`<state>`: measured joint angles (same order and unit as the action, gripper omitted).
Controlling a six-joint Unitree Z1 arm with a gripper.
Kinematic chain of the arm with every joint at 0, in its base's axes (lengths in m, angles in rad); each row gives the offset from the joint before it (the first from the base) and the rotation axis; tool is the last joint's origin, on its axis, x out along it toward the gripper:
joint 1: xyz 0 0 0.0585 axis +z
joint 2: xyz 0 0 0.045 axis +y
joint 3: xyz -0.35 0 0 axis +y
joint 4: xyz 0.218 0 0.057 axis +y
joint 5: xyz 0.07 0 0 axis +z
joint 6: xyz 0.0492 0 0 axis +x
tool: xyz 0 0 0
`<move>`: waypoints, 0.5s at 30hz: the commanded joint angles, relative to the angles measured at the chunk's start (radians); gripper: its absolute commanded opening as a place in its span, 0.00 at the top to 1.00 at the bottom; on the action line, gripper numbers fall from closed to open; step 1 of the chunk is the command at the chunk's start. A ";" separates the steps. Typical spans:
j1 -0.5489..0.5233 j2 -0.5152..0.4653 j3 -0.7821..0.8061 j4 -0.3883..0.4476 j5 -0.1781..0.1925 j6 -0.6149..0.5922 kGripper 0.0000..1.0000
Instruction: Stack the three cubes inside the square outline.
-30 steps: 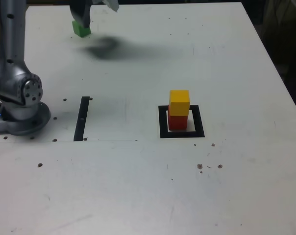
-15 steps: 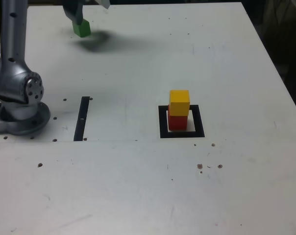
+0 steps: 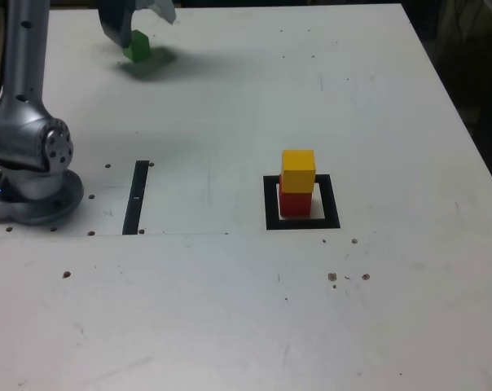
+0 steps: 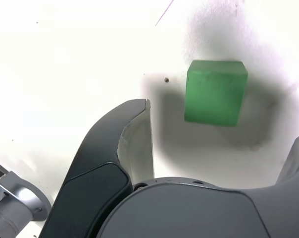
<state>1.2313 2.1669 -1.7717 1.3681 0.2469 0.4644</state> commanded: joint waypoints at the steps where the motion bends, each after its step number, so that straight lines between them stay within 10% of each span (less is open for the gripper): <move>1: 0.006 0.015 -0.009 -0.001 0.003 0.004 0.01; 15: 0.036 0.086 -0.054 0.000 0.003 0.013 0.03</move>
<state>1.2659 2.2455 -1.8203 1.3650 0.2475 0.4757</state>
